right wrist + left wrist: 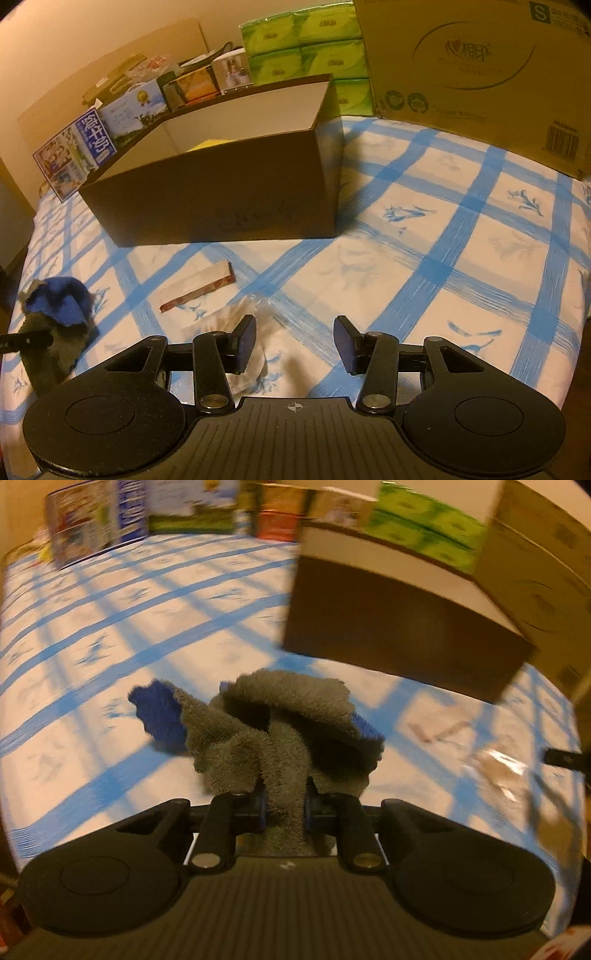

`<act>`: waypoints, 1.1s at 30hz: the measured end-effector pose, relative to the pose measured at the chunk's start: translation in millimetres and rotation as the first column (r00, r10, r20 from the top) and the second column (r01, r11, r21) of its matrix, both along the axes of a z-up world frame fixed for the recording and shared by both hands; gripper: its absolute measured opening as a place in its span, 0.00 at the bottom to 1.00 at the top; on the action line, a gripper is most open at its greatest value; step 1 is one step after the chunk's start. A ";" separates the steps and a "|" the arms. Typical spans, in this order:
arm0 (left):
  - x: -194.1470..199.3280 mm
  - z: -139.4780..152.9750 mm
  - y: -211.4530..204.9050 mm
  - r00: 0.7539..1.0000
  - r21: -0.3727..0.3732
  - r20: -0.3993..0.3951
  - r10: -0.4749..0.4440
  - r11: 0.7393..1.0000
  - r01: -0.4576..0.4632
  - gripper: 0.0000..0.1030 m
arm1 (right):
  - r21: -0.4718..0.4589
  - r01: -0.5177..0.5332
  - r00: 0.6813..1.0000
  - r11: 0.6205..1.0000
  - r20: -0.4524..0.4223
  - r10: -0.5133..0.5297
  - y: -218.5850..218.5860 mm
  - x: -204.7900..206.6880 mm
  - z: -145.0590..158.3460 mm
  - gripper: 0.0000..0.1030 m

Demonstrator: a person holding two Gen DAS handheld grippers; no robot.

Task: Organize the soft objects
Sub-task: 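Open the right tool over the swab bag while the left tool holds the cloth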

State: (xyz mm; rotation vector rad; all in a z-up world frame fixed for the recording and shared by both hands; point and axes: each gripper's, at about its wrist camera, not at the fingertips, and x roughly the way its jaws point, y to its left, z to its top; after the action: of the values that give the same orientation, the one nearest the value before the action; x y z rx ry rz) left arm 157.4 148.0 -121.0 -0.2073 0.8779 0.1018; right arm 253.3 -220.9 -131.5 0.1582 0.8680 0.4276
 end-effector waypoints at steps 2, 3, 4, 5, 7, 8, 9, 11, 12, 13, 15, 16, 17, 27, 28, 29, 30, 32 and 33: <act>-0.2 2.9 -20.4 0.998 -0.010 0.018 -0.054 0.998 0.054 0.15 | 0.001 -0.007 1.000 1.000 0.000 0.007 1.1 -1.9 0.1 0.46; 0.3 3.1 -28.8 0.997 -0.014 0.022 -0.069 0.998 0.069 0.17 | 0.002 -0.014 1.000 1.000 -0.002 0.014 2.4 -3.0 0.0 0.46; 1.5 1.8 -34.8 0.998 -0.013 0.020 -0.066 0.998 0.067 0.18 | 0.003 -0.021 1.000 1.000 -0.003 0.021 4.1 -3.9 -0.5 0.46; 3.2 -0.9 -42.1 0.998 -0.004 0.011 -0.060 0.998 0.060 0.21 | 0.004 -0.027 1.000 1.000 -0.004 0.027 5.8 -5.2 -0.5 0.46; 7.2 -5.6 -51.2 1.000 0.028 -0.005 -0.026 0.999 0.026 0.26 | 0.004 -0.040 0.999 0.999 -0.006 0.040 9.5 -6.6 -1.2 0.46; 8.9 -7.5 -52.6 1.000 0.026 -0.012 -0.004 1.000 0.004 0.29 | 0.003 -0.046 0.999 0.999 -0.003 0.046 11.2 -7.9 -0.8 0.46; 11.3 -10.1 -53.5 1.000 0.018 -0.020 0.022 1.000 -0.022 0.32 | 0.003 -0.051 0.999 0.999 0.001 0.051 12.3 -9.2 -0.1 0.46; 13.9 -14.5 -54.1 0.998 0.028 -0.023 0.065 0.998 -0.064 0.35 | 0.005 -0.057 0.998 0.998 0.003 0.057 14.5 -11.0 0.0 0.46; 15.2 -17.0 -54.4 0.997 0.035 -0.023 0.080 0.996 -0.079 0.37 | 0.006 -0.059 0.998 0.998 0.002 0.059 15.0 -11.6 -0.1 0.46; 16.5 -19.5 -53.1 0.995 0.030 -0.030 0.091 0.995 -0.090 0.38 | 0.006 -0.060 0.998 0.998 0.001 0.060 15.4 -11.8 -0.4 0.46; 18.5 -21.4 -50.6 0.994 0.027 -0.032 0.108 0.994 -0.107 0.38 | 0.004 -0.064 0.998 0.998 0.001 0.064 16.3 -12.5 -1.0 0.46; 19.4 -21.3 -50.4 0.994 0.032 -0.030 0.107 0.994 -0.106 0.39 | 0.001 -0.068 0.998 0.998 0.001 0.068 16.8 -12.8 -1.0 0.46; 21.0 -21.5 -51.2 0.994 0.036 -0.028 0.105 0.994 -0.104 0.40 | -0.003 -0.071 0.997 0.997 0.001 0.071 17.3 -12.9 -1.3 0.46; 47.0 -16.7 -62.1 0.995 0.060 0.014 0.095 0.994 -0.096 0.23 | -0.014 -0.071 0.997 0.997 0.000 0.071 19.5 -11.8 -3.6 0.46; 49.5 -18.4 -63.5 0.995 0.061 0.010 0.102 0.993 -0.103 0.25 | -0.016 -0.072 0.997 0.997 0.001 0.072 19.5 -11.7 -3.5 0.46; 50.1 -20.7 -64.7 0.994 0.066 0.008 0.114 0.991 -0.114 0.29 | -0.017 -0.072 0.997 0.997 0.002 0.072 19.3 -11.4 -3.4 0.46; 48.9 -25.4 -67.0 0.992 0.079 0.010 0.124 0.989 -0.125 0.36 | -0.018 -0.071 0.997 0.997 0.002 0.071 19.4 -11.6 -3.2 0.46; 42.8 -33.6 -72.9 0.990 0.124 0.028 0.135 0.983 -0.138 0.43 | -0.017 -0.071 0.997 0.997 0.003 0.071 19.4 -11.5 -3.1 0.46; 37.6 -38.0 -77.0 0.990 0.150 0.051 0.135 0.979 -0.141 0.49 | -0.017 -0.071 0.997 0.997 0.003 0.071 19.5 -11.8 -3.0 0.46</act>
State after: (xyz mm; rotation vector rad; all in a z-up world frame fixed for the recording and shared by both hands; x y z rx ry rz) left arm 195.0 71.0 -159.0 -0.1260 0.8106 0.2928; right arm 241.6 -201.4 -134.5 0.1108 0.8755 0.4866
